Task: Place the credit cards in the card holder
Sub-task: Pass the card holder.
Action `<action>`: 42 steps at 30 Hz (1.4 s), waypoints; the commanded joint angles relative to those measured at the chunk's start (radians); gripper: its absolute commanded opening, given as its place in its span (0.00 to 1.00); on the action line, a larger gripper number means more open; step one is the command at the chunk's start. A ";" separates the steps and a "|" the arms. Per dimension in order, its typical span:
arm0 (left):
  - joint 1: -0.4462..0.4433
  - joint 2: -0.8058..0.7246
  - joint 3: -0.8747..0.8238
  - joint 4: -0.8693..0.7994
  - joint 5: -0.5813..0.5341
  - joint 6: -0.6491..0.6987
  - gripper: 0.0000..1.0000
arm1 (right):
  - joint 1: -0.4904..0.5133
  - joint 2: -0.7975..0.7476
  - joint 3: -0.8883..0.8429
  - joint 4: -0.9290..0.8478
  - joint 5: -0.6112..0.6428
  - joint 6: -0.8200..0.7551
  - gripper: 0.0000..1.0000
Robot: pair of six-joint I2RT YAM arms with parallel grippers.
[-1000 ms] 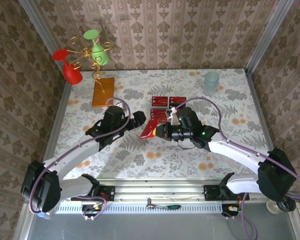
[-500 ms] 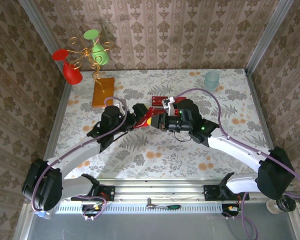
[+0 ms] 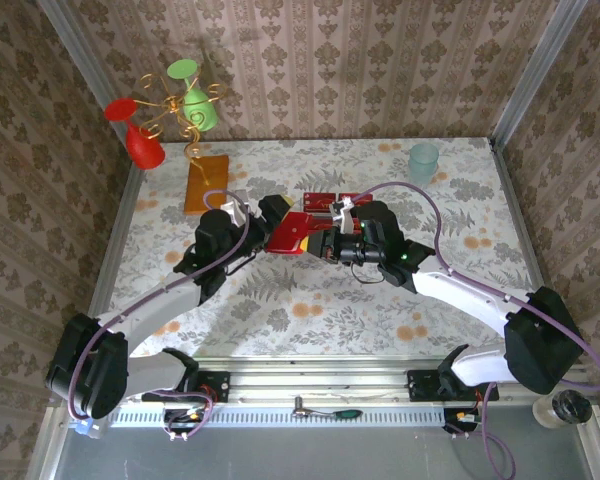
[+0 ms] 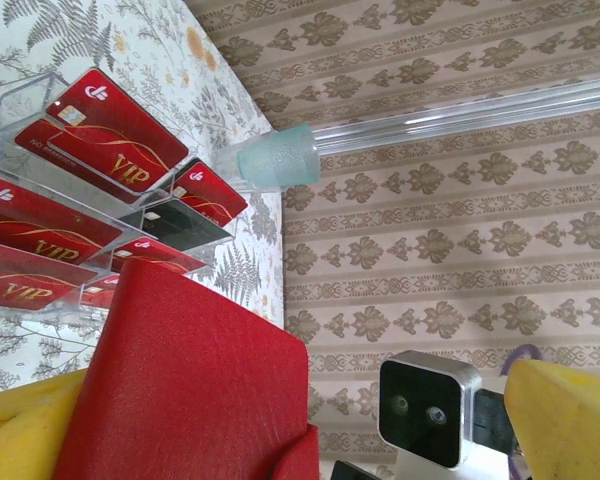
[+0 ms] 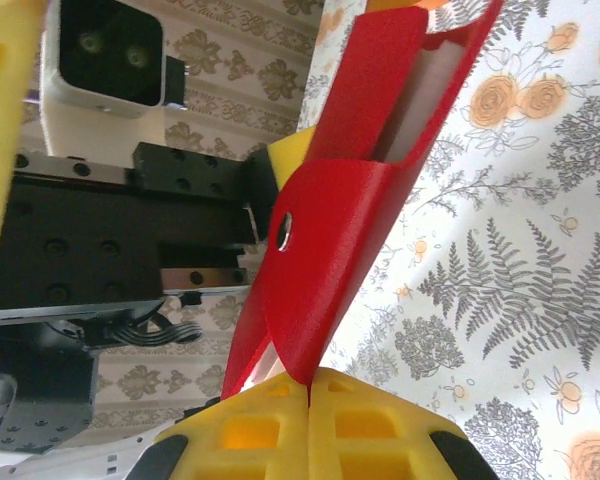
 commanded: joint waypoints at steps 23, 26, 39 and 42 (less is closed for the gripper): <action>0.018 -0.055 -0.074 0.104 -0.005 -0.009 0.21 | -0.017 0.030 -0.010 0.048 -0.026 0.005 0.00; 0.017 -0.062 -0.074 0.095 -0.008 -0.004 0.05 | -0.017 0.032 -0.008 0.044 -0.029 0.003 0.00; -0.049 -0.169 -0.139 -0.057 -0.224 0.251 0.00 | -0.053 -0.023 0.173 -0.470 0.211 -0.269 0.54; -0.085 -0.146 -0.174 0.027 -0.282 0.204 0.00 | -0.009 0.034 0.266 -0.523 0.267 -0.307 0.62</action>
